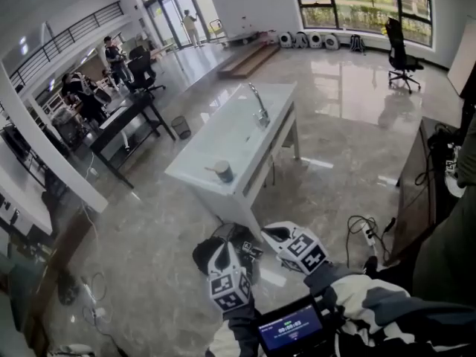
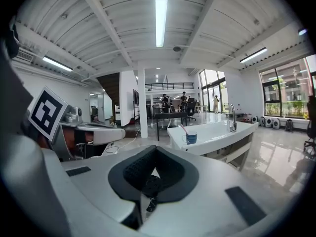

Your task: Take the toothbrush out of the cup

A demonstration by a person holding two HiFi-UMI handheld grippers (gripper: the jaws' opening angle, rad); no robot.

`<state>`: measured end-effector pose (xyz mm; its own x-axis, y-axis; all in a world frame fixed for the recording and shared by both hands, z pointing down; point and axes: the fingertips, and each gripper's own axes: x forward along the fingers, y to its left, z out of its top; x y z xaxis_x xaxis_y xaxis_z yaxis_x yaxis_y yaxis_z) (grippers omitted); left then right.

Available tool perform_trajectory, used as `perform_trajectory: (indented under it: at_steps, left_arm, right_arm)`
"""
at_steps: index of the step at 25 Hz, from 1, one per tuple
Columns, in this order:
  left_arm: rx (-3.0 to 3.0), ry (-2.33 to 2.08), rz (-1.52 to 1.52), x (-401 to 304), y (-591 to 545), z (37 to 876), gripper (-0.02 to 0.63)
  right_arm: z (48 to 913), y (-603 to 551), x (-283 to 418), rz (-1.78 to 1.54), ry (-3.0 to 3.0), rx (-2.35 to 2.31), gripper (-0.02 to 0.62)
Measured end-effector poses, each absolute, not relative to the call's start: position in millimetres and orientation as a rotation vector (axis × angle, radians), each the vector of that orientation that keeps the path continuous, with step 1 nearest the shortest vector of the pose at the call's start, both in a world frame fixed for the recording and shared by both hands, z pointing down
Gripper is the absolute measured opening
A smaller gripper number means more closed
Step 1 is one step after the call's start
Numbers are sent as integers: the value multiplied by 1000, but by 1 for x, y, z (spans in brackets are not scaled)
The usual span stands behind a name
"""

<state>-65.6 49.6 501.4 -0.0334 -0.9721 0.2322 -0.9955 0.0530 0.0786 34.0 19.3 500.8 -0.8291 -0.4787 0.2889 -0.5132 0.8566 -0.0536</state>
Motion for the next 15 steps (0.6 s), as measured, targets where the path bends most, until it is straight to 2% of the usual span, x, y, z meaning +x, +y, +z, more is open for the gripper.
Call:
perform_trajectory:
  at_steps: [4,15]
  left_arm:
    - [2034,-2079,154,-89,38,509,5]
    - [2044,-2018,154,-105,6,530,5]
  right_arm:
    - [504,7,12,186,-2743,786,-8]
    - [512,-24,4,181,-2691,819,-8]
